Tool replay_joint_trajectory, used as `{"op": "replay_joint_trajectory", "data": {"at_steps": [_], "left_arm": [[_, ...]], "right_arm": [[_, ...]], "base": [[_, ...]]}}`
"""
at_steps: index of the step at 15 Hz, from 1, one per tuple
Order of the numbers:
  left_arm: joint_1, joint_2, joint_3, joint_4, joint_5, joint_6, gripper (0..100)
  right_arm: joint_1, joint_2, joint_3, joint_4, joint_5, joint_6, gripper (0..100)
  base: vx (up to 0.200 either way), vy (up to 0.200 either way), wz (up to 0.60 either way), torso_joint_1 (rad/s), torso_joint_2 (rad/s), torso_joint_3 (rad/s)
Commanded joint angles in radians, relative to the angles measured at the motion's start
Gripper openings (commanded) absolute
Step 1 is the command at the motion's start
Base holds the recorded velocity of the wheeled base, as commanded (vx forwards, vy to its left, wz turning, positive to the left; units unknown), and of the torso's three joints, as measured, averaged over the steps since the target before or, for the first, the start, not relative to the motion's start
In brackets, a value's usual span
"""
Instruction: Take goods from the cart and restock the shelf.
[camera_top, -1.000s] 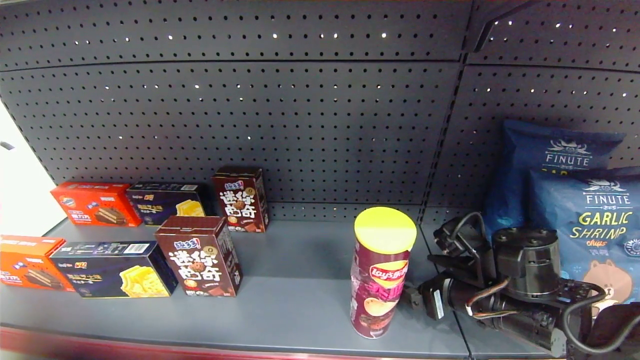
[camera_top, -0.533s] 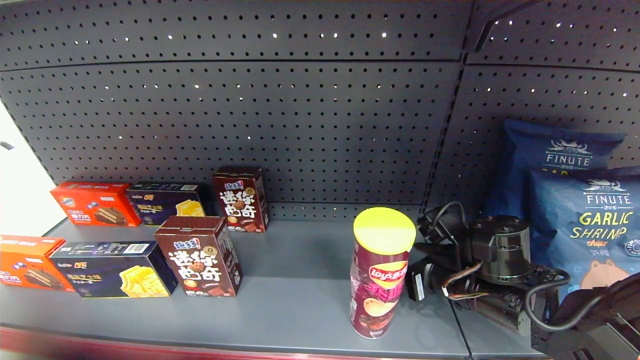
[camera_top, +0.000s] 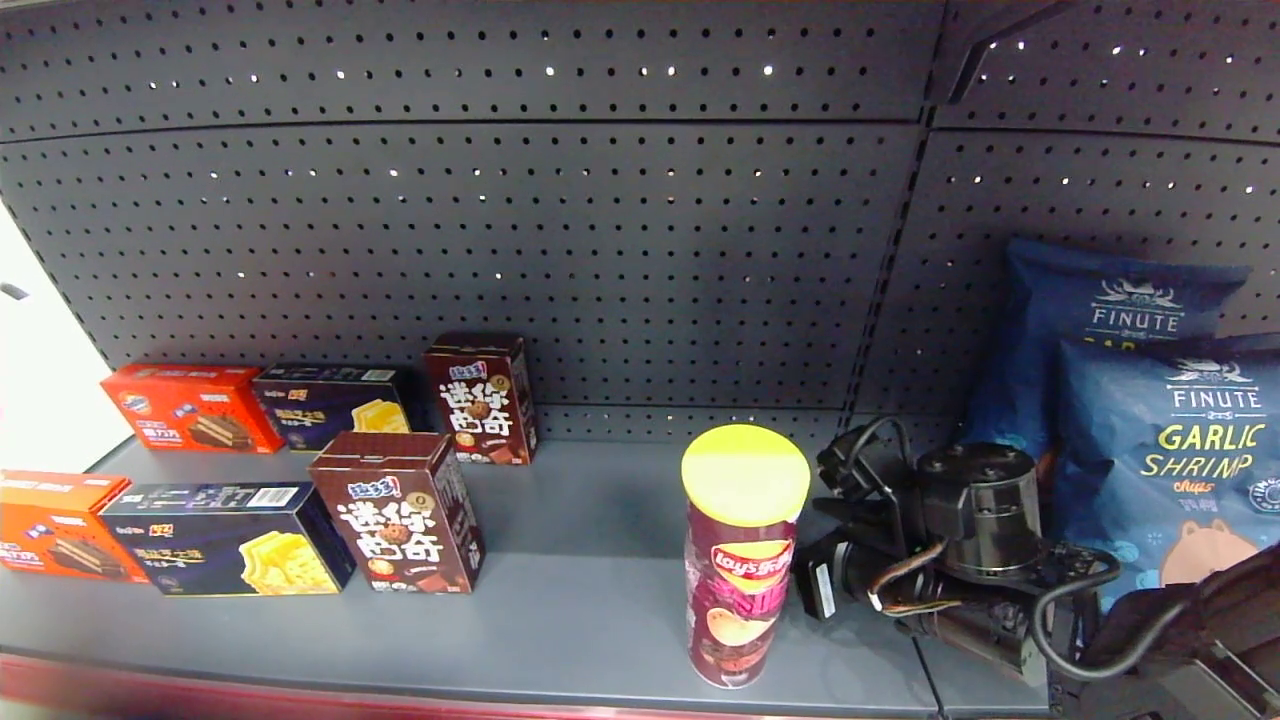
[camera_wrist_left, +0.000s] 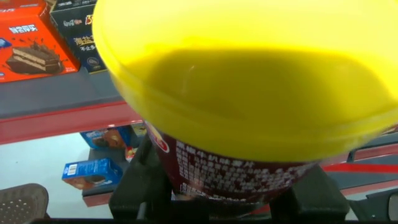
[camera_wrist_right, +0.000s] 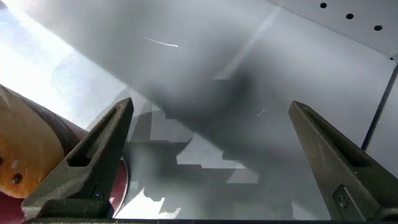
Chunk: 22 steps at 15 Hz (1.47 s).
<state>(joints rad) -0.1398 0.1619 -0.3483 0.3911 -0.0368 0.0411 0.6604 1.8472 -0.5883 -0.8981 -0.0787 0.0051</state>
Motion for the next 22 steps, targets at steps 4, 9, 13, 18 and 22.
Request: {"op": "replay_joint_trajectory", "data": {"at_steps": [4,9,13,18,22], "left_arm": [[-0.004,0.022,-0.046,-0.029,-0.002,0.005,0],[-0.058,0.177,-0.172,-0.115,-0.003,0.022,0],[-0.072,0.39,-0.34,-0.244,-0.014,0.115,0],[-0.147,0.562,-0.374,-0.371,-0.095,0.109,0],[-0.281,0.682,-0.426,-0.434,-0.101,0.077,0]], "right_arm": [[-0.055,-0.086,0.033,-0.001,-0.013,0.01,100],[-0.082,-0.309,0.211,0.016,-0.049,0.019,100],[-0.071,-0.385,0.271,0.024,-0.144,0.018,100],[-0.073,-0.372,0.257,0.025,-0.145,0.018,100],[-0.078,-0.365,0.252,0.024,-0.141,0.018,100]], "base": [[0.0,0.0,0.0,0.0,0.0,0.0],[0.0,0.0,0.0,0.0,0.0,0.0],[0.0,0.0,0.0,0.0,0.0,0.0],[0.0,0.0,0.0,0.0,0.0,0.0],[0.0,0.0,0.0,0.0,0.0,0.0]]}}
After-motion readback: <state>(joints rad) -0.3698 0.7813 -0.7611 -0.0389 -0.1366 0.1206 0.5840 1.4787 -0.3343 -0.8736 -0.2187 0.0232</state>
